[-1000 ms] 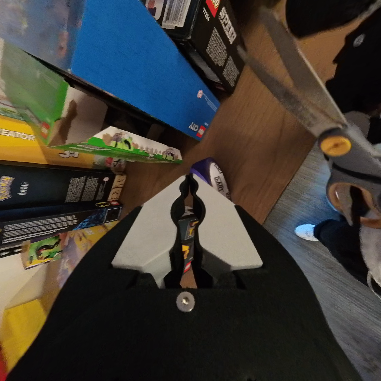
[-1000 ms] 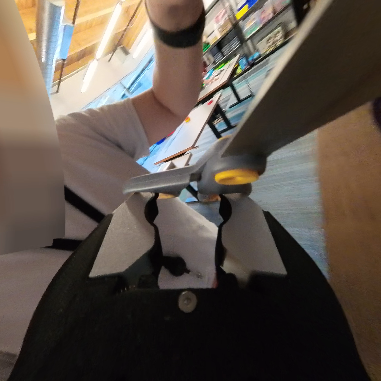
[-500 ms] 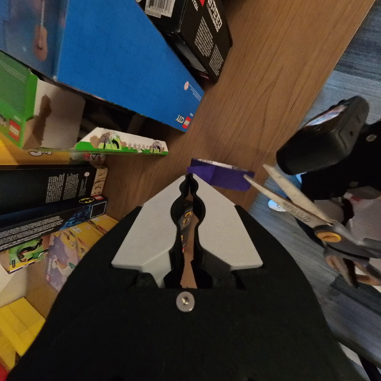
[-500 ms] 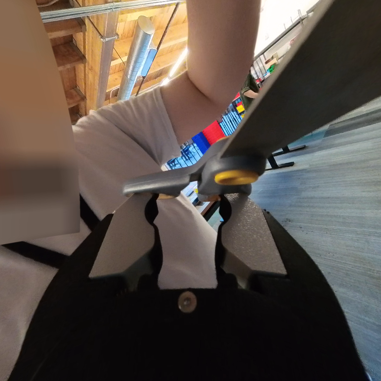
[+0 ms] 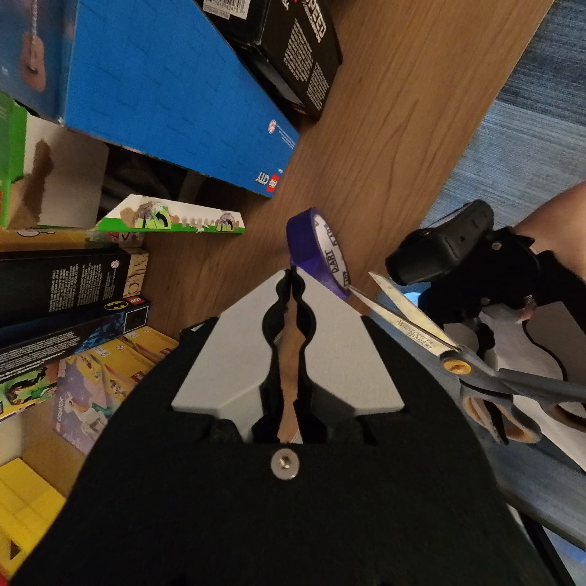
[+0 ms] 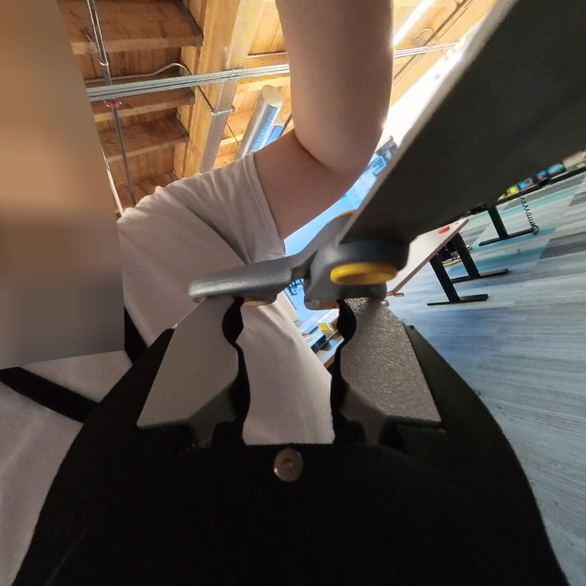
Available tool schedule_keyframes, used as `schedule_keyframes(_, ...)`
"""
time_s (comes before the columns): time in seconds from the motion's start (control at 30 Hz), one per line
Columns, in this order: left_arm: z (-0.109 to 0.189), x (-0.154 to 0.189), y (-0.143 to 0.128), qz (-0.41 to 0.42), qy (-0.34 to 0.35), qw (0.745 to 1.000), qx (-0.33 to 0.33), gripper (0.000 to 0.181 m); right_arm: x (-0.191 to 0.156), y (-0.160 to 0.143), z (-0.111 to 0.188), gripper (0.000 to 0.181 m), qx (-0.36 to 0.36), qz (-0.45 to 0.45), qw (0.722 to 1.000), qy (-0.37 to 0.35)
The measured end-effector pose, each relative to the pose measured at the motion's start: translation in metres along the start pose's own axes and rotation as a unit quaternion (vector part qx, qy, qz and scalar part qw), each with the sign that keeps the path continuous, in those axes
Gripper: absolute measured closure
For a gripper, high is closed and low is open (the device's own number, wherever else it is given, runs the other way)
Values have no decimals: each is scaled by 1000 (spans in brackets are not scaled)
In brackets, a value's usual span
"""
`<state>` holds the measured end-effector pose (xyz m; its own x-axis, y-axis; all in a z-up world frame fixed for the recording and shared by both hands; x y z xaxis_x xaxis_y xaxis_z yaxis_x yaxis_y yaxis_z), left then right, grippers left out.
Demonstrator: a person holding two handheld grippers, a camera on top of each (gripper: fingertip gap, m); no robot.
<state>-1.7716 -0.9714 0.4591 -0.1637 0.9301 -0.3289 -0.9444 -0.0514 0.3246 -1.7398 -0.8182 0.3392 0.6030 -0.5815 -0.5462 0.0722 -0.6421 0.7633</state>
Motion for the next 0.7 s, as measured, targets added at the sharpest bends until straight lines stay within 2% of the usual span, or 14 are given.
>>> schedule_keyframes(0.33,0,2,-2,26,-30,999,3,181,12,0,-2,124,7,11,1000,5)
schedule_keyframes(0.7,4,10,-6,26,-32,999,2,181,27,17,-5,125,46,23,999,-6)
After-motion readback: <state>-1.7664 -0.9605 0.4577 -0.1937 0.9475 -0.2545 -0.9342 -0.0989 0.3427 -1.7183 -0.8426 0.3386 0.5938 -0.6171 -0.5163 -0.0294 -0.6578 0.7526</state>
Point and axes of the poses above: each gripper's, where its closed fingertips meet, z back along the fingers, y out of its top, x = y × z across the jaws, the point moved 6 cm from there along z, back along the fingers, and after that the axes turned 2 degrees about -z, right-handed, at the moved point
